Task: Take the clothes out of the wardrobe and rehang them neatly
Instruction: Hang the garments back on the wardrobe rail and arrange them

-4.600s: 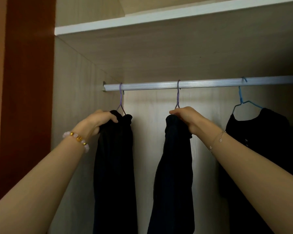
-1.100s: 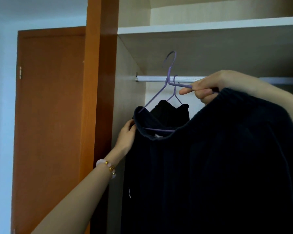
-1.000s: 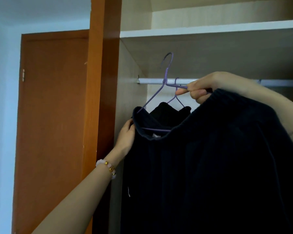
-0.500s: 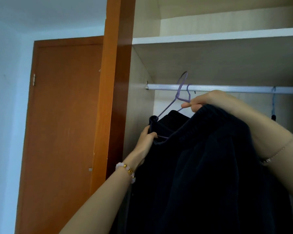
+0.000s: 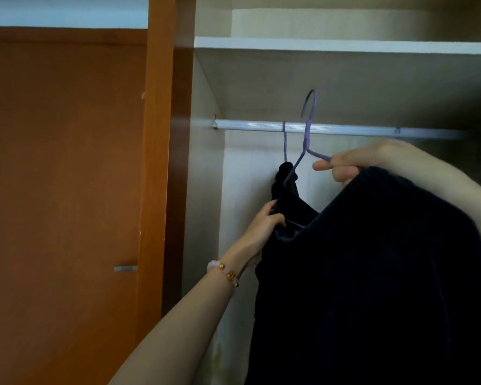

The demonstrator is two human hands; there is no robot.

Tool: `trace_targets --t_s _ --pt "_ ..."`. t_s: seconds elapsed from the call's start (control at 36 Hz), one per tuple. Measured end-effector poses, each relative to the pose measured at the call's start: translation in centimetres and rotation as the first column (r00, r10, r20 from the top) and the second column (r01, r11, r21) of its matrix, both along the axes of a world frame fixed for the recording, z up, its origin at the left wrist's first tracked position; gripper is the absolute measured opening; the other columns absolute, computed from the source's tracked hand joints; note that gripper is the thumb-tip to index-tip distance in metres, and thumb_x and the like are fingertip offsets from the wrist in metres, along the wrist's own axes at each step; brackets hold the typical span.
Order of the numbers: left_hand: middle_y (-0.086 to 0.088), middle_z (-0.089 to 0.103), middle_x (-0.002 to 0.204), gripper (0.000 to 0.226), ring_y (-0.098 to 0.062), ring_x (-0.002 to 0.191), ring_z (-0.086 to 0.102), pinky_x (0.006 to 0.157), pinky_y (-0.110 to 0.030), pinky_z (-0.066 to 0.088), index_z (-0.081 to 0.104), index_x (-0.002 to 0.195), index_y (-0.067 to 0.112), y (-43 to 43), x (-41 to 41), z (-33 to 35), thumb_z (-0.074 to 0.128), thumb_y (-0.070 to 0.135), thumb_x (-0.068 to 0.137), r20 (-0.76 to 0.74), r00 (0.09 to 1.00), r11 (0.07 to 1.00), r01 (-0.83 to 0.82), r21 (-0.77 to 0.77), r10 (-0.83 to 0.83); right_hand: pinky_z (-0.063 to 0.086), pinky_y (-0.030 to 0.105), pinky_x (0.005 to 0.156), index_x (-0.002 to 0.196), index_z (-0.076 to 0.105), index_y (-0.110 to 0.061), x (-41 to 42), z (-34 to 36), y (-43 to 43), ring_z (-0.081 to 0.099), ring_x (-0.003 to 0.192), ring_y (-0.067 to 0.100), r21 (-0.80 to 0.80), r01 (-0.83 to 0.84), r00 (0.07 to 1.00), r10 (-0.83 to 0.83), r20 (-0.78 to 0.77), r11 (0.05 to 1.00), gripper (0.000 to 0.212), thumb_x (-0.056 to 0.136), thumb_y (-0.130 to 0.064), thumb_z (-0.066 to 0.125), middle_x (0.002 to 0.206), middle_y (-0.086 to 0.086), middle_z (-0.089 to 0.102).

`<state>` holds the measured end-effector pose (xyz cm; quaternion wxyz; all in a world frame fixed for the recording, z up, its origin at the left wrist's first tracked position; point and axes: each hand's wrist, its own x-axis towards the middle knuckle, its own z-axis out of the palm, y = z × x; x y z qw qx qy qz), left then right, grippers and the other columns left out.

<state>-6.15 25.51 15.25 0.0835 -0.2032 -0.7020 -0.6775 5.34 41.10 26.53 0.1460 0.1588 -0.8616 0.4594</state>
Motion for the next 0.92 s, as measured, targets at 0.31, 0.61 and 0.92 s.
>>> trace_targets --t_s 0.31,0.61,0.92 --pt "-0.010 0.061 0.099 0.038 -0.014 0.078 0.058 0.053 -0.015 0.050 0.050 0.129 0.006 -1.7 -1.3 -3.1 0.039 0.002 0.092 0.111 0.992 0.984 -0.072 0.161 0.054 0.029 0.015 0.037 0.109 0.061 0.014 -3.6 -3.2 -3.5 0.035 0.034 0.007 -0.264 -0.031 0.999 0.037 0.016 0.964 0.028 0.088 -0.002 0.052 0.048 -0.001 0.044" --pt "0.004 0.044 0.142 0.053 -0.003 0.110 0.048 0.102 -0.026 0.033 0.029 0.147 0.023 -2.9 0.6 -2.4 0.043 0.033 0.097 -0.038 0.998 0.963 -0.033 0.266 0.044 0.023 0.009 0.034 0.083 0.058 0.001 -10.5 1.1 -6.5 0.029 0.025 0.007 -0.386 -0.084 0.996 0.067 -0.056 0.919 0.011 0.087 0.007 0.050 0.036 -0.001 0.036" --pt "0.022 0.028 0.141 0.075 0.003 0.125 0.033 0.108 -0.020 0.027 0.013 0.149 0.039 -1.2 0.0 -1.9 0.059 0.036 0.090 -0.189 0.973 0.987 -0.147 -0.060 0.134 0.049 0.021 0.071 0.103 0.066 0.002 -19.6 6.9 -9.3 0.063 0.101 0.028 -0.175 0.040 0.976 -0.076 -0.206 0.984 0.024 0.091 -0.008 0.047 0.109 0.016 0.067"
